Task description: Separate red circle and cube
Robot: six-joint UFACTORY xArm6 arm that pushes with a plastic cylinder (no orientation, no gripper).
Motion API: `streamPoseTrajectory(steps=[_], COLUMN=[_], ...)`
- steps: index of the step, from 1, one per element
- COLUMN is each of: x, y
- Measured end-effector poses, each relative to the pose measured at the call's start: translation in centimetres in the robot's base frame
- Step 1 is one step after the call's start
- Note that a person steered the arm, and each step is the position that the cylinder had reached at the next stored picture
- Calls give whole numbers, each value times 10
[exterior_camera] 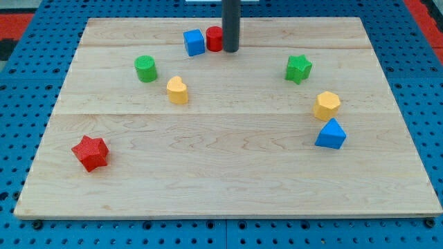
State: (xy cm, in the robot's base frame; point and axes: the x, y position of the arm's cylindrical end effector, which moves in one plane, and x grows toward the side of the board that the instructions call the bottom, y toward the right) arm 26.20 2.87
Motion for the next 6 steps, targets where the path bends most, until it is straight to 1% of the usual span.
streamPoseTrajectory(steps=[1,2,3,4,5,6], x=[-53,-35,-11,-5,2,15], y=[28,-49,-49,-32,-79,-105])
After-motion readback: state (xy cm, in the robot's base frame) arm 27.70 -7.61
